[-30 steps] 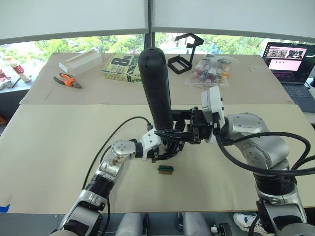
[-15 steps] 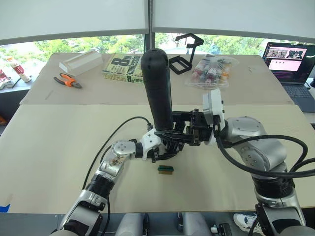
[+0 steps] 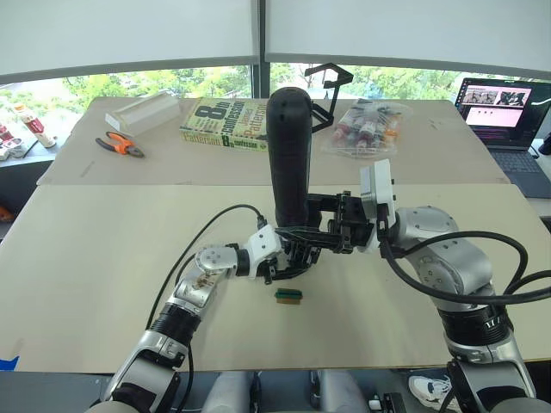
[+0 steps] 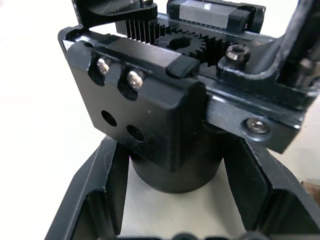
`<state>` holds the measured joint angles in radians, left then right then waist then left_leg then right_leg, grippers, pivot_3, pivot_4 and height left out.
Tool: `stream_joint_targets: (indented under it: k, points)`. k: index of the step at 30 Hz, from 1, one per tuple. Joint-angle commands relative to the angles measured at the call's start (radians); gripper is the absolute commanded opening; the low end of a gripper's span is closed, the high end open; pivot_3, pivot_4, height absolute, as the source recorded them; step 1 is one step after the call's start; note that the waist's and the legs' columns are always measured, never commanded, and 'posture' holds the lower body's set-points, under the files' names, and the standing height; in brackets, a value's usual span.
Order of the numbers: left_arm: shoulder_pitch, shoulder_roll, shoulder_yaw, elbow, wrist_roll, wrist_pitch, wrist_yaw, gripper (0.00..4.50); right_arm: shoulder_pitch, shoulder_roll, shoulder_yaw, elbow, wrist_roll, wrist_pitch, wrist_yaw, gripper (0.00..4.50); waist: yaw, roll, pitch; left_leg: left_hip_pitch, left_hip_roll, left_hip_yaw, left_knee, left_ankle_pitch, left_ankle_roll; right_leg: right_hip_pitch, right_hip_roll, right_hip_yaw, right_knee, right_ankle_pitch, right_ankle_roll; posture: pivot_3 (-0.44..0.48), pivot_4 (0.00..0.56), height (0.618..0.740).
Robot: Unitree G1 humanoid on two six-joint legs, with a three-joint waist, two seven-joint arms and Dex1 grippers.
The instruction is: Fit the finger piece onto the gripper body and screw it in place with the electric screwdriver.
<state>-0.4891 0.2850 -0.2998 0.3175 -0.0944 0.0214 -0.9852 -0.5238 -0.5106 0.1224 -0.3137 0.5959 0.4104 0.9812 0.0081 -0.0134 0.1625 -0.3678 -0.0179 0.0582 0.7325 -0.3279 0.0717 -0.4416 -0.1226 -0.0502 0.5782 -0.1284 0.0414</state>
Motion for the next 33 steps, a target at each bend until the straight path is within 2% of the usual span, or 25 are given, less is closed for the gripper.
stream_joint_targets:
  k: [1,25,33]
  points:
    - [-0.022,-0.007,0.008,-0.031,-0.011,-0.024,-0.009,2.28,0.02,-0.025,0.017,0.057,-0.061,0.032,-0.022,1.89,0.0,0.0,0.0,0.0,0.0,0.0,0.0,0.0,0.0,0.0,0.0,0.0,0.0,0.0,0.0,0.0,0.15,0.74]
    - [-0.021,-0.006,0.01,-0.032,-0.006,-0.027,-0.012,2.28,0.108,-0.019,0.051,0.134,-0.111,-0.021,-0.072,1.89,0.001,0.0,-0.005,0.003,0.0,-0.001,0.0,0.0,-0.001,0.003,-0.001,0.0,0.0,0.0,0.0,0.0,0.15,0.74]
    - [-0.016,-0.006,0.009,-0.037,-0.003,-0.03,-0.013,2.28,0.096,-0.031,0.054,0.159,-0.131,-0.041,-0.094,1.89,0.001,0.0,-0.005,0.004,0.0,-0.001,-0.001,0.0,-0.001,0.003,-0.001,0.0,0.0,0.0,0.0,0.0,0.15,0.74]
